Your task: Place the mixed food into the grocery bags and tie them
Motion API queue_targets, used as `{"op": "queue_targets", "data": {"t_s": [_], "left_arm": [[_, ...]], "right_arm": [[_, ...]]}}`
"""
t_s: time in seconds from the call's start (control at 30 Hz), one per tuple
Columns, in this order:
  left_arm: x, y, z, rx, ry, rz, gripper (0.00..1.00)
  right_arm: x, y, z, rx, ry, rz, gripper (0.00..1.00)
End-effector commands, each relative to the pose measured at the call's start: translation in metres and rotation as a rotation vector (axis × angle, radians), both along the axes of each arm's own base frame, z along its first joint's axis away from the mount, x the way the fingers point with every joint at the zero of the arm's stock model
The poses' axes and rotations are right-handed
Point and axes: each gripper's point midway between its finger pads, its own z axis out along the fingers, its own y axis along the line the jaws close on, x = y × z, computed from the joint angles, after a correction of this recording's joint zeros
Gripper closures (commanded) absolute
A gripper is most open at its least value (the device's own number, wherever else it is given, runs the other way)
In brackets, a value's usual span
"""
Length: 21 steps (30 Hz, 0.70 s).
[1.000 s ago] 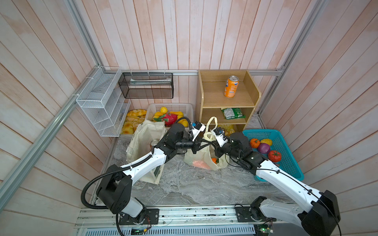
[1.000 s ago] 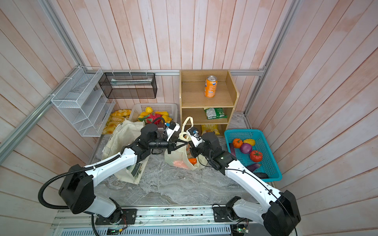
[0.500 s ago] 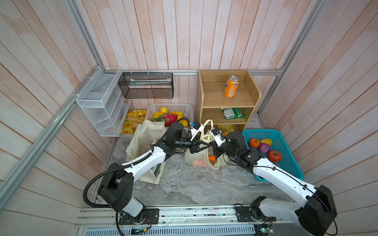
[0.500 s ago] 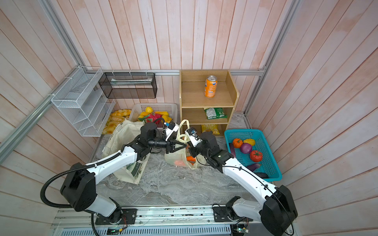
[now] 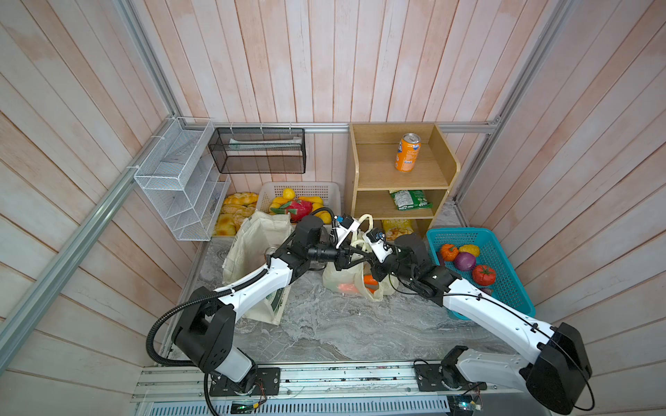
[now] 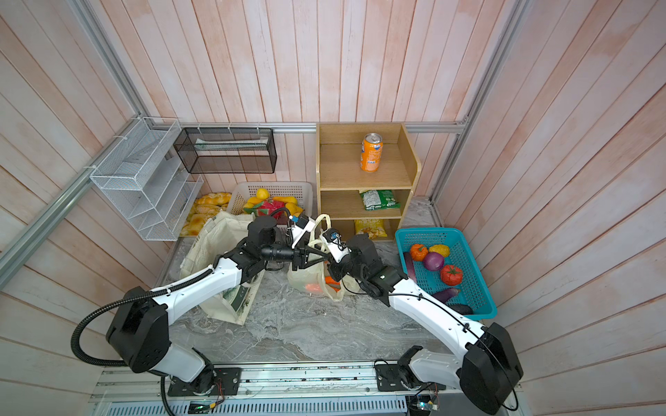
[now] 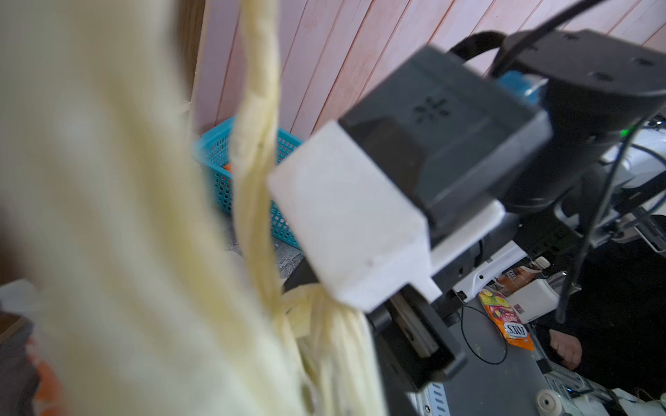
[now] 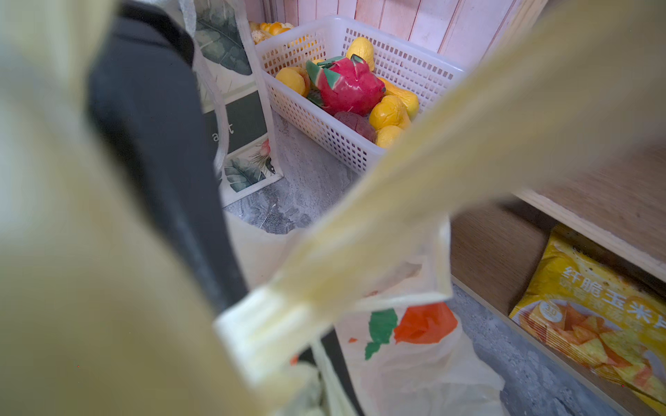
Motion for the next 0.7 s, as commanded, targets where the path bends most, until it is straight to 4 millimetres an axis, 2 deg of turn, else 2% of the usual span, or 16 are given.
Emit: {"op": "queue_targets", "data": {"t_s": [0.0,0.1,0.2,0.23,0.3,0.4,0.5,0.67], "left_arm": [[0.001,-0.001,0.014,-0.033,-0.043,-0.013,0.85],[0.002,0.000,0.014,-0.036,-0.040,-0.006,0.97],[0.004,0.002,0.013,-0.039,-0.041,0.004,1.00],[0.004,0.003,0.013,-0.041,-0.044,0.005,1.00],[0.005,0.004,0.012,-0.040,-0.044,0.010,1.00],[0.006,0.004,0.011,-0.040,-0.045,0.008,1.00],[0.005,0.004,0.009,-0.040,-0.040,0.002,1.00],[0.004,0.003,0.007,-0.042,-0.029,-0.013,1.00]], "right_arm": [[-0.001,-0.001,-0.003,0.005,0.012,-0.015,1.00],[-0.003,-0.004,0.001,0.010,0.011,-0.024,0.99],[-0.006,-0.012,0.008,0.014,0.012,-0.040,0.56],[-0.009,-0.015,0.012,0.022,0.014,-0.043,0.46],[-0.015,-0.023,0.021,0.038,0.026,-0.044,0.37],[-0.022,-0.035,0.041,0.086,0.031,-0.045,0.35],[-0.027,-0.043,0.072,0.170,0.014,-0.031,0.34],[-0.016,-0.041,0.121,0.263,-0.023,-0.003,0.32]]}}
